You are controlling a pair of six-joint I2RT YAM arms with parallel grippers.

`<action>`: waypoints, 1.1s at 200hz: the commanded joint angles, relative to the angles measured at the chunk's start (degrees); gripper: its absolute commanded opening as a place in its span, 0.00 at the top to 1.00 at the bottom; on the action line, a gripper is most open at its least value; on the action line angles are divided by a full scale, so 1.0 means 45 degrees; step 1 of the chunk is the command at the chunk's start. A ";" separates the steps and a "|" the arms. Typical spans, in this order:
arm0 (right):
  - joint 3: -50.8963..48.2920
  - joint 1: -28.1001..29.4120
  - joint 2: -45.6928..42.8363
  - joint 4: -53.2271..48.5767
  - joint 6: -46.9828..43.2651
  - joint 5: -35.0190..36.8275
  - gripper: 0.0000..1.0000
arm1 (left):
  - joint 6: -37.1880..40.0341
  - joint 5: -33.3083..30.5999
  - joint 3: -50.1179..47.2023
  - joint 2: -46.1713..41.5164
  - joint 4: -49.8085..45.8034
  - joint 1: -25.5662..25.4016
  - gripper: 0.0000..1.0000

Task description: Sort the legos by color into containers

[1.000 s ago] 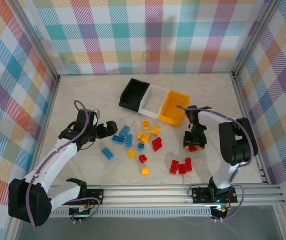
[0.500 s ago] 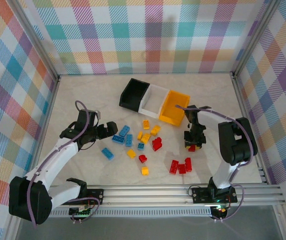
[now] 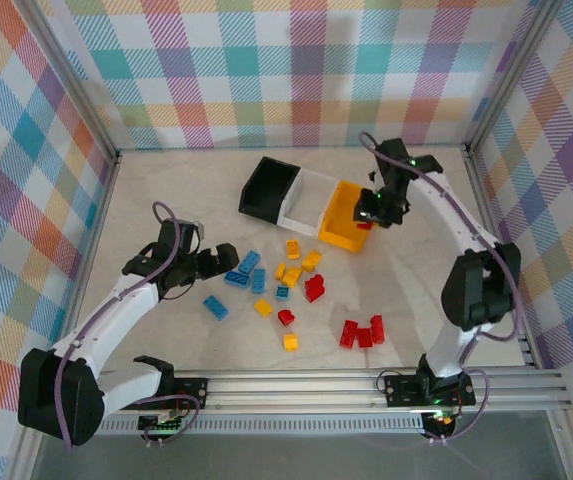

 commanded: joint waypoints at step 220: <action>-0.0178 0.0386 0.0232 -0.1677 -0.0006 0.0013 0.42 | 0.0503 0.0863 0.1710 0.1929 -0.0247 -0.1590 0.00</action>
